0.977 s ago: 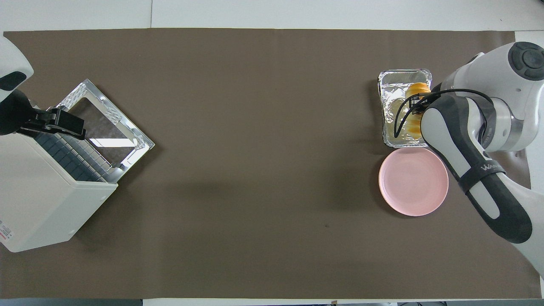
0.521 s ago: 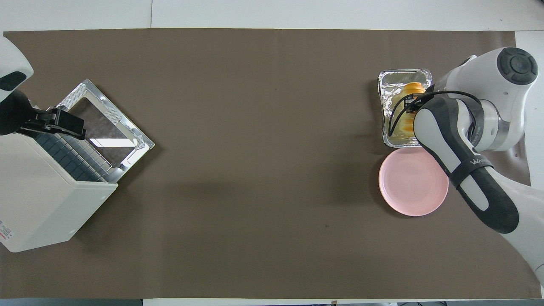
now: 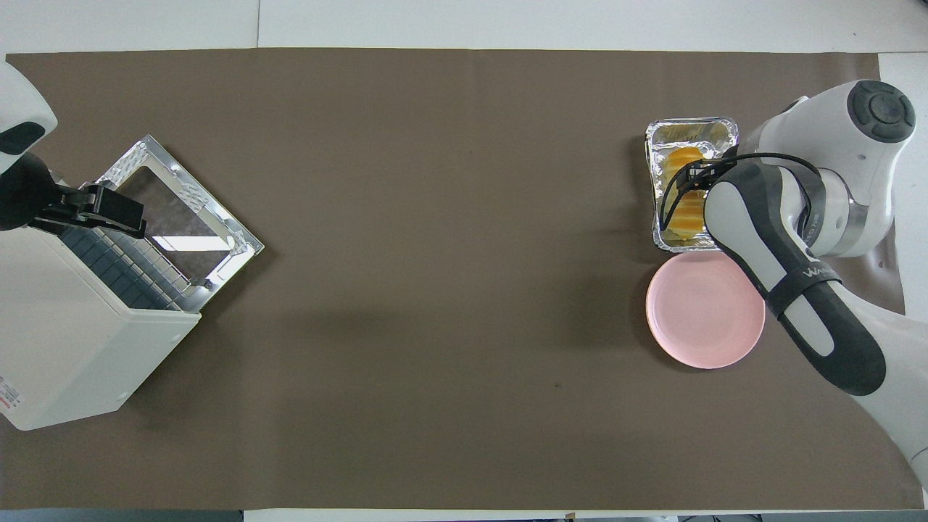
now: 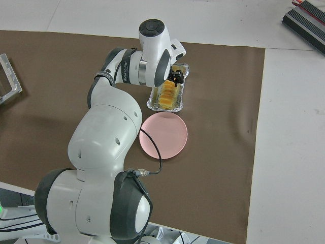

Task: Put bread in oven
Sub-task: 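Lower the bread into the foil tray and release with the right gripper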

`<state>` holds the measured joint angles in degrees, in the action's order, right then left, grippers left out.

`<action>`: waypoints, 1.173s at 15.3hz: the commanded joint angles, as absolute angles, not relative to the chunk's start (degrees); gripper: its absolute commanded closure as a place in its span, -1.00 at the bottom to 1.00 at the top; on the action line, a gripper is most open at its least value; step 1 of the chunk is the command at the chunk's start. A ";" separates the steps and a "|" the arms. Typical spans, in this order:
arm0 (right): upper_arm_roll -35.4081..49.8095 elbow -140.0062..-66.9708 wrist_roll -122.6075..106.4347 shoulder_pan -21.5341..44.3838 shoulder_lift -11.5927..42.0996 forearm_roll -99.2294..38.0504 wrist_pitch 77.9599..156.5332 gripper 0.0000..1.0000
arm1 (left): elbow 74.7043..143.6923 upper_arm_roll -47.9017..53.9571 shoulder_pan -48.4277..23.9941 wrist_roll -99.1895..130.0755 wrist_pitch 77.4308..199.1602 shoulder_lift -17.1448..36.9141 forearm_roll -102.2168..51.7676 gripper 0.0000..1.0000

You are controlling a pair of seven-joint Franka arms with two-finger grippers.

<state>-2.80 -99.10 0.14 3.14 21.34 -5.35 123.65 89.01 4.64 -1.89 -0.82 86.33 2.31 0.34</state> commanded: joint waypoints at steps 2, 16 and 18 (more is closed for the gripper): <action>-3.07 -97.91 -6.40 1.50 21.53 -5.01 123.92 -1.00 | 90.88 4.75 -1.23 -1.58 87.01 0.62 -0.97 -1.00; -2.90 -105.99 -9.93 -3.08 23.56 -6.06 132.28 -0.35 | 90.88 4.75 -1.23 -1.58 87.01 0.62 -0.97 -1.00; -2.90 -106.00 -11.24 -3.34 23.55 -6.06 132.27 0.24 | 90.88 4.75 -1.23 -1.58 87.01 0.62 -0.97 -1.00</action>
<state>-3.33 -104.31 -8.66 -2.58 24.68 -5.32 131.21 89.01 4.64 -1.89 -0.82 86.33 2.31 0.34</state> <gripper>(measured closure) 0.256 0.000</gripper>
